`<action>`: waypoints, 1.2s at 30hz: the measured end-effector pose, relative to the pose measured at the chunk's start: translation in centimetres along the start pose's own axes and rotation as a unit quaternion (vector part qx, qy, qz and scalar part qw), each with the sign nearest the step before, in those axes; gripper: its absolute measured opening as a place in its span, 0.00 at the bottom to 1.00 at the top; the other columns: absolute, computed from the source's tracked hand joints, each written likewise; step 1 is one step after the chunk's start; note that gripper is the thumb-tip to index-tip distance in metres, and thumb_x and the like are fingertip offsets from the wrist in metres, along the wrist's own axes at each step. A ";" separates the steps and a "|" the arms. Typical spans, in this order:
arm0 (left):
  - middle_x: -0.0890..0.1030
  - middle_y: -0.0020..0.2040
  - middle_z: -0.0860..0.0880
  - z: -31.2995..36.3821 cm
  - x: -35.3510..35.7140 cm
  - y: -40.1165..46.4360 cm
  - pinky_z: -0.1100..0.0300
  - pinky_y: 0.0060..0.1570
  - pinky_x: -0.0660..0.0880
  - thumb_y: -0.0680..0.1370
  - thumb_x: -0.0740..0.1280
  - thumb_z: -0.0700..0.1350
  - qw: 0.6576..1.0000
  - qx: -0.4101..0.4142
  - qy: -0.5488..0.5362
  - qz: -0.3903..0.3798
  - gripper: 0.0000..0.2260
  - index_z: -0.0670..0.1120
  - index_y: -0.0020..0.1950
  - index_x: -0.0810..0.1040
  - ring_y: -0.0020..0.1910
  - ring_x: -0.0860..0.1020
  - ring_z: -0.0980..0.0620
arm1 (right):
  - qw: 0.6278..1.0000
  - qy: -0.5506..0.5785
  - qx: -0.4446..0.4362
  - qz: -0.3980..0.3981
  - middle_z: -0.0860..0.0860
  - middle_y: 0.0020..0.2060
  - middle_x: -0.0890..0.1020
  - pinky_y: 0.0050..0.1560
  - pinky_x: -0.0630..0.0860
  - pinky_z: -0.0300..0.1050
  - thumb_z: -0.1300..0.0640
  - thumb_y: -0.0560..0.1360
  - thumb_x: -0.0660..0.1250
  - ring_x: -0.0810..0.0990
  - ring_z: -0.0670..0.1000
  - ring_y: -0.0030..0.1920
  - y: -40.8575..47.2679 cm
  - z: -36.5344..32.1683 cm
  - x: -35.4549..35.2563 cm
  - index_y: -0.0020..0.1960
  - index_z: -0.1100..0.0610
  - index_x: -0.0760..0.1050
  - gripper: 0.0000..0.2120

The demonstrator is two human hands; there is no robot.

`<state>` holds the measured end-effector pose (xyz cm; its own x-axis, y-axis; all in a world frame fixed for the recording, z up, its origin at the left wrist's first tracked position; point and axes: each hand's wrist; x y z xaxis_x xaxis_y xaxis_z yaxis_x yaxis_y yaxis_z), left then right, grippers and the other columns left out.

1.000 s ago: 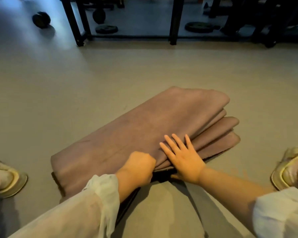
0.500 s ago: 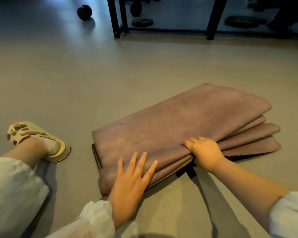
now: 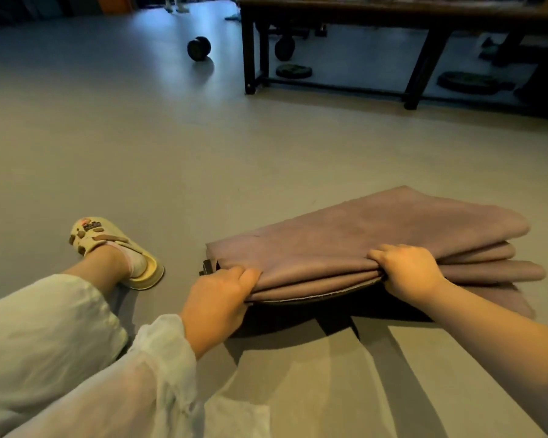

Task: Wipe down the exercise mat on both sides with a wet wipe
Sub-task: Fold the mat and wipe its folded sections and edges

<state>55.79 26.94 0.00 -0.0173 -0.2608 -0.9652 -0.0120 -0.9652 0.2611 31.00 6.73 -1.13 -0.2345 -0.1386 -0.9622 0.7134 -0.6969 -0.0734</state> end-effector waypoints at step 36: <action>0.74 0.29 0.63 -15.3 -8.7 5.6 0.65 0.32 0.69 0.58 0.81 0.40 0.982 -0.143 -0.119 0.004 0.22 0.60 0.37 0.75 0.36 0.80 0.52 | 0.997 0.000 0.071 -0.016 0.49 0.54 0.79 0.50 0.72 0.45 0.56 0.72 0.63 0.77 0.54 0.56 7.6 6.1 -7.5 0.57 0.49 0.69 0.14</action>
<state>71.21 23.51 9.66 -0.2507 -0.2912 -0.9233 0.2709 -0.9367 0.2219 34.19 -1.79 7.16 -0.2562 -0.1147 -0.9598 0.6053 -0.7932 -0.0668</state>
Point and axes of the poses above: each hand's wrist, its own y-axis towards the middle knuckle, its own x-axis out of the palm, z = x × y
